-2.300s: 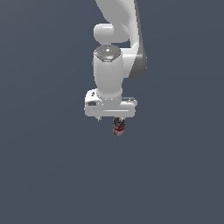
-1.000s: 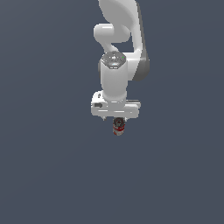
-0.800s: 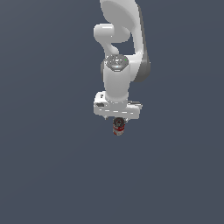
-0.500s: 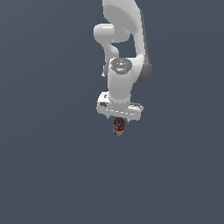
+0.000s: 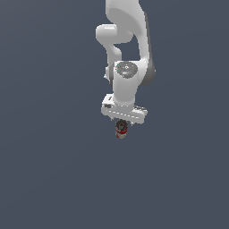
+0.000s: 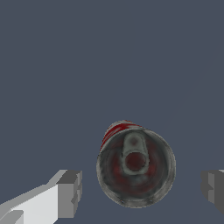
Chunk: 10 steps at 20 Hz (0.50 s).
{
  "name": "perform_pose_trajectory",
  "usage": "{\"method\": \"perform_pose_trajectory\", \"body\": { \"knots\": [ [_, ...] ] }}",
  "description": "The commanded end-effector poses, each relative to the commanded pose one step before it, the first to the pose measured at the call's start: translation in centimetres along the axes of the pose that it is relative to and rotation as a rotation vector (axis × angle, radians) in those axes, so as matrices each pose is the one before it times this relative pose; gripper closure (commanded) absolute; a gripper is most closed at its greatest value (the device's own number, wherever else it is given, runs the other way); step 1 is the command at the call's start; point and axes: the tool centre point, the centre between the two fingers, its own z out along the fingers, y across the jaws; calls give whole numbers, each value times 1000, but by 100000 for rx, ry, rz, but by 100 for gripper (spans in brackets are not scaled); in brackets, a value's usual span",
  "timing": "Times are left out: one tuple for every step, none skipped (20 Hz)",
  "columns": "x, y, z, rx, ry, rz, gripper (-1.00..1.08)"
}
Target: Pick up the object and move it to a goal position.
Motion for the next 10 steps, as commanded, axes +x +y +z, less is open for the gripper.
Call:
{"method": "perform_pose_trajectory", "body": {
  "knots": [
    [-1, 0, 1, -2, 1, 7, -92],
    [-2, -1, 34, 0, 0, 0, -92],
    [-5, -3, 101, 0, 0, 0, -92],
    [-8, -5, 168, 0, 0, 0, -92],
    [-12, -6, 235, 0, 0, 0, -92],
    [-3, 28, 301, -9, 7, 68, -92],
    [-20, -9, 371, 0, 0, 0, -92],
    [-16, 15, 437, -7, 5, 48, -92],
    [-20, 13, 504, -7, 5, 48, -92],
    [-33, -13, 556, 0, 0, 0, -92]
  ]
}}
